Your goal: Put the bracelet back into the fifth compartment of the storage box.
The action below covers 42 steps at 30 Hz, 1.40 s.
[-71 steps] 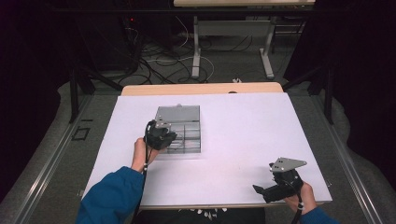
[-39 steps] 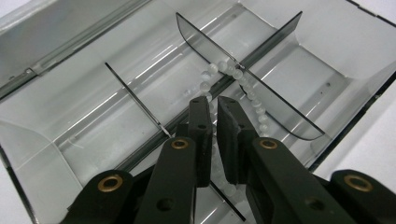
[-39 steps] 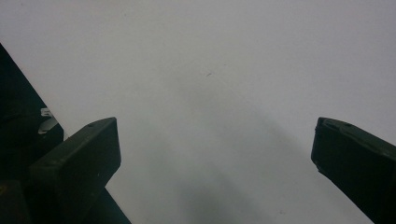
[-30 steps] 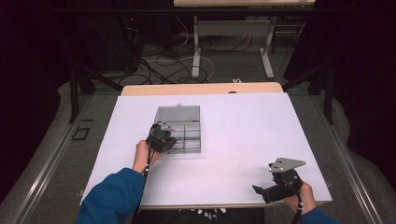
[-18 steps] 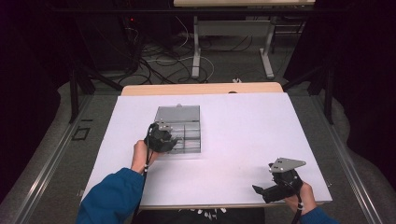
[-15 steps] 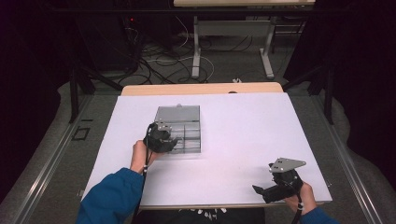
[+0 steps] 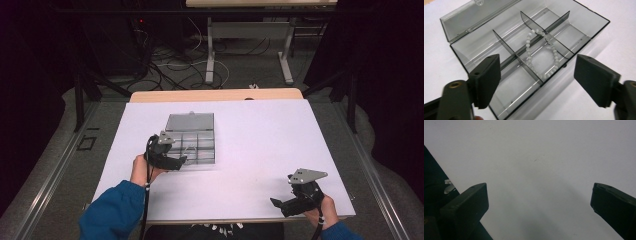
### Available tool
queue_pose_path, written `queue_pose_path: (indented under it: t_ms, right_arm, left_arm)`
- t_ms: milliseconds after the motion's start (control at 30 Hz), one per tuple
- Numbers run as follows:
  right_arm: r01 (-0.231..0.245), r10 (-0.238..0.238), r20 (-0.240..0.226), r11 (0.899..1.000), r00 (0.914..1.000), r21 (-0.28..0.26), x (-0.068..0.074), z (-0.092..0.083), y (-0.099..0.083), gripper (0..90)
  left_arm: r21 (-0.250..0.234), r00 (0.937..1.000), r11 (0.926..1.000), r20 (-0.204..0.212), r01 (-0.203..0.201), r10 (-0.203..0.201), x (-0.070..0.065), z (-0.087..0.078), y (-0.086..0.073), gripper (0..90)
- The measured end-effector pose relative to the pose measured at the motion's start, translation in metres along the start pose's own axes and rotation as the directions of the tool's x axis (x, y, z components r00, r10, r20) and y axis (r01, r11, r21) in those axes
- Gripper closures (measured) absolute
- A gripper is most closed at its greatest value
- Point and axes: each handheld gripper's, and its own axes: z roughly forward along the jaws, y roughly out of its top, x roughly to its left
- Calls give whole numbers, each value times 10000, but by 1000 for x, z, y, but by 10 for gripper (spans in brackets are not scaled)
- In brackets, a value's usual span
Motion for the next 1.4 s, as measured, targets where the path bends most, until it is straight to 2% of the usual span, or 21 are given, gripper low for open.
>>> queue_pose_path:
  t_ms: [367, 400, 533, 667, 700, 800, 833, 933, 967, 1000, 1033, 1067, 1133, 1167, 1233, 1400]
  right_arm:
    - [31, -31, -44, 10000, 10000, -27, 0, -2, 0, 11]
    - [145, -145, -20, 9999, 9999, -37, 0, -2, 1, 11]
    - [115, -115, -44, 9999, 9999, -15, 1, -3, 1, 12]
    - [108, -108, -5, 9999, 9999, -57, 0, -2, 1, 12]
    - [-37, 37, -40, 10000, 10000, -20, 1, -3, 0, 12]
    - [45, -44, 21, 9999, 10000, -127, 1, -3, 0, 13]
    - [49, -49, -11, 10000, 10000, 49, 1, -3, 1, 13]
    - [85, -85, -18, 10000, 10000, 23, 2, -3, 0, 13]
    - [24, -24, -39, 10000, 10000, -26, 2, -3, 1, 13]
    - [56, -56, 7, 10000, 10000, 26, 1, -3, 1, 13]
    - [-15, 15, 38, 10000, 10000, -69, 1, -1, 0, 13]
    - [-70, 71, -57, 9999, 10000, 94, 1, -2, 0, 13]
    - [30, -31, -48, 9999, 10000, -109, 1, -1, 0, 13]
    - [130, -130, -38, 9999, 9999, -39, 0, -2, 1, 13]
    - [-11, 11, 9, 10000, 10000, 46, 1, -2, 0, 13]
    - [75, -75, -2, 9999, 10000, -77, 1, -1, 0, 14]
  left_arm:
    - [117, 9998, 9998, -39, -172, 172, -9, -27, -20, 72]
    - [80, 9999, 9999, -46, -142, 143, -10, -28, -22, 66]
    - [182, 9999, 9997, -74, -139, 140, -13, -34, -28, 37]
    - [93, 9999, 9999, -86, -117, 118, -14, -41, -34, 28]
    - [118, 9999, 9999, -129, -104, 105, -14, -45, -40, 21]
    - [80, 9998, 9999, -179, -98, 100, -14, -51, -46, 16]
    - [90, 9998, 10000, -193, -29, 30, -15, -54, -51, 7]
    - [166, 9997, 9998, -205, -88, 91, -15, -59, -55, 0]
    - [54, 9996, 9999, -259, -134, 135, -14, -62, -58, 0]
    - [-86, 9997, 10000, -253, -9, 6, -14, -64, -61, 0]
    - [-39, 9996, 10000, -268, -50, 49, -13, -64, -63, 0]
    - [-39, 9996, 10000, -268, -50, 49, -13, -64, -63, 0]
    - [47, 9997, 10000, -251, -31, 32, -13, -66, -67, 0]
    - [-4, 9995, 10000, -305, -91, 91, -12, -67, -68, 0]
    - [-83, 9995, 9999, -315, -71, 69, -14, -68, -71, 0]
    - [-109, 9992, 9998, -362, -145, 141, -14, -72, -79, 0]
